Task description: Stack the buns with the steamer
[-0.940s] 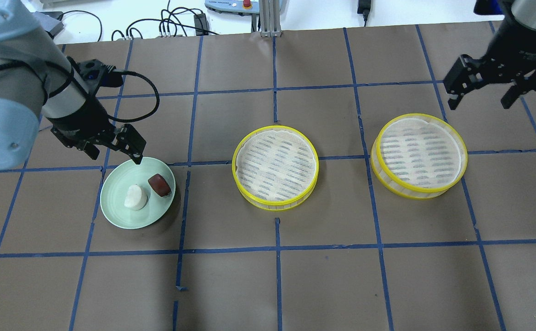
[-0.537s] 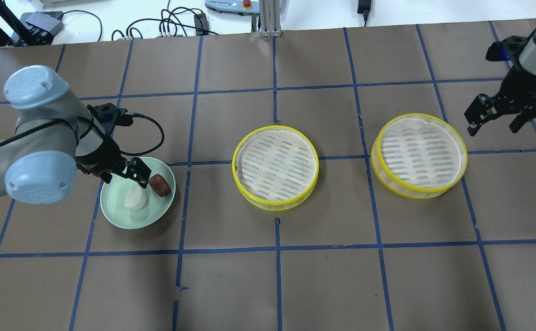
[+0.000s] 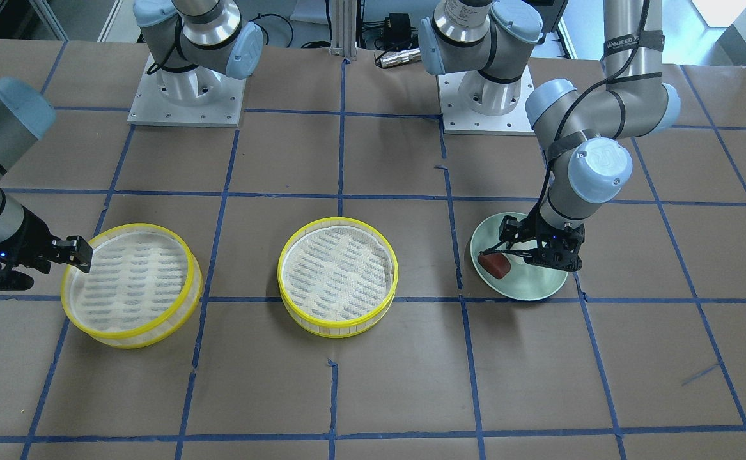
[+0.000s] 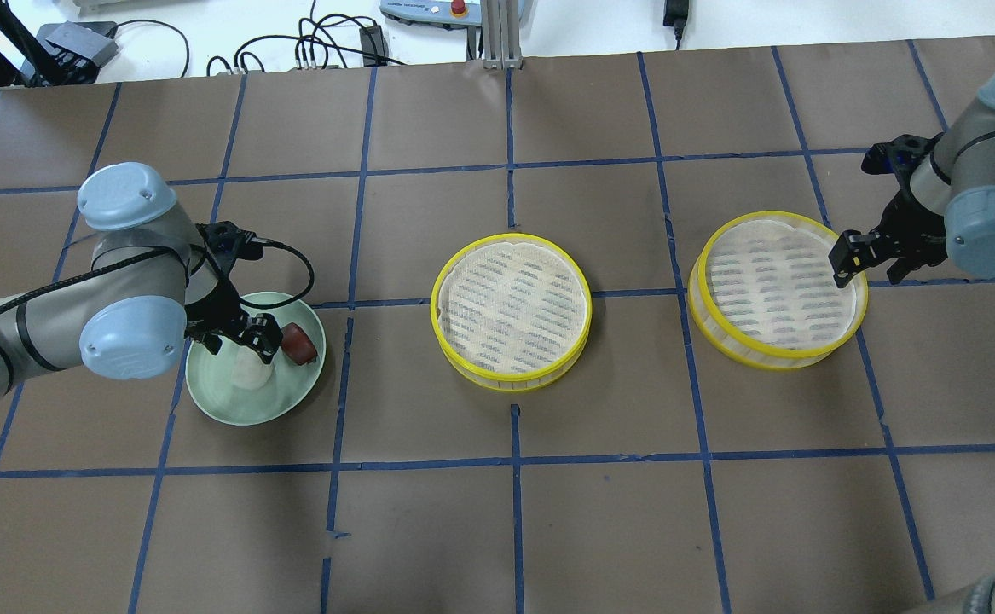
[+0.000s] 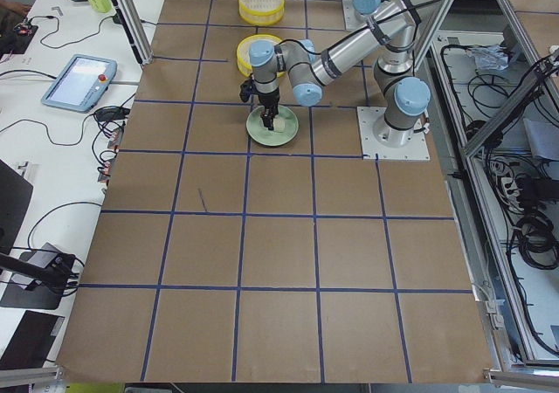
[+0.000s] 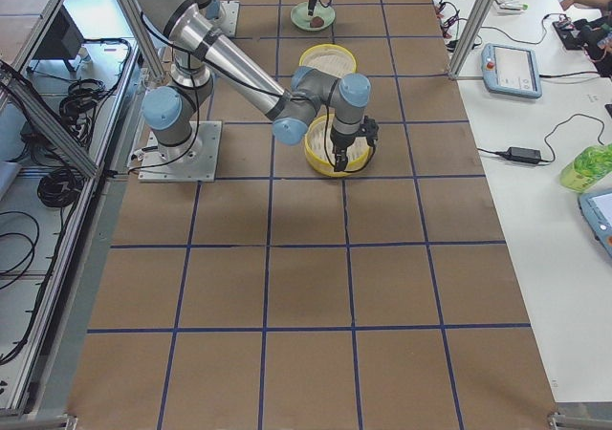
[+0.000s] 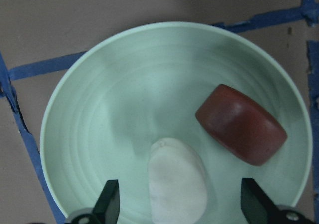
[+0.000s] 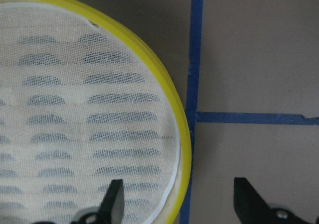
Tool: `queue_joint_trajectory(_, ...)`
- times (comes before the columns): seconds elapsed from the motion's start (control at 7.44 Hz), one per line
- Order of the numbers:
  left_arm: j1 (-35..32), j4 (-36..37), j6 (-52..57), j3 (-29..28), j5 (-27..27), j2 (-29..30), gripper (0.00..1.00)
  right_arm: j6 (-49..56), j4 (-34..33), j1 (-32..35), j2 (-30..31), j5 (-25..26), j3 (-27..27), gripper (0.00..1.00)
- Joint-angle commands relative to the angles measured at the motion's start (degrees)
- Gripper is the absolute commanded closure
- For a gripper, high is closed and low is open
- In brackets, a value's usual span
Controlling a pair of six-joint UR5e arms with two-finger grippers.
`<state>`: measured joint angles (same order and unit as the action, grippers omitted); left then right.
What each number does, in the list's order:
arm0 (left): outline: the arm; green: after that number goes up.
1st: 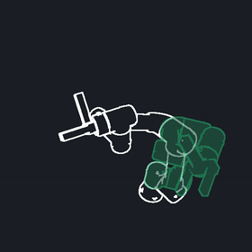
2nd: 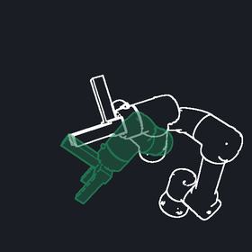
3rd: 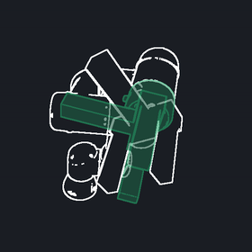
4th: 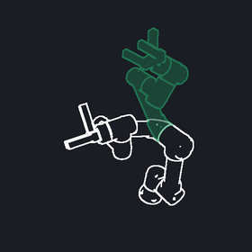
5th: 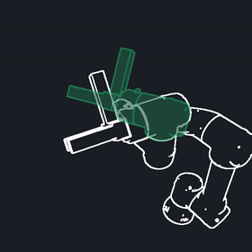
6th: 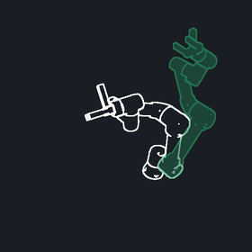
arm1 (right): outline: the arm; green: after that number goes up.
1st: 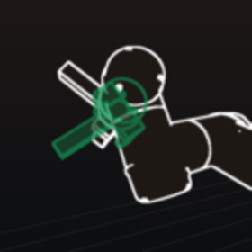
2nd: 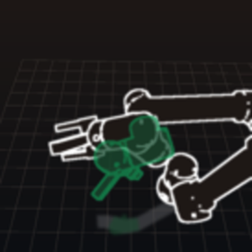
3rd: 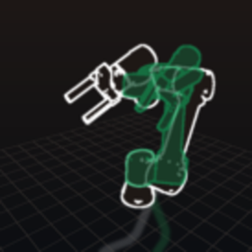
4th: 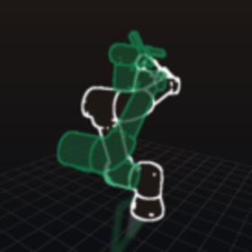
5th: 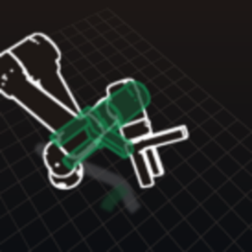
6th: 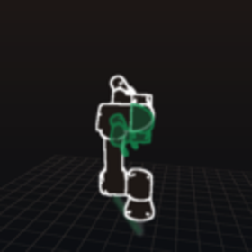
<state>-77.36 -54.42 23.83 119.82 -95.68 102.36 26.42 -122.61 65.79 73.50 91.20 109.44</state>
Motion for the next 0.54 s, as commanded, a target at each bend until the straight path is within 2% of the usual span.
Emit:
queue_joint_trajectory(0.0,-0.1,-1.9,-0.5,0.0,0.1,0.4,0.92,0.0,-2.4,0.0,-1.8,-0.1,0.3,0.63)
queue_joint_trajectory(0.13,-0.1,-2.0,-0.8,0.0,0.8,0.2,0.99,0.0,-2.5,0.0,-2.6,-0.1,0.3,0.68)
queue_joint_trajectory(0.27,-2.0,-2.2,-4.0,-0.9,3.1,-2.3,1.00,-0.1,-2.6,0.0,-2.7,-0.3,0.3,0.88)
queue_joint_trajectory(0.4,-4.5,-5.1,-9.2,-3.0,6.9,-6.7,0.99,0.0,-2.6,0.0,-2.7,-0.3,0.3,0.96)
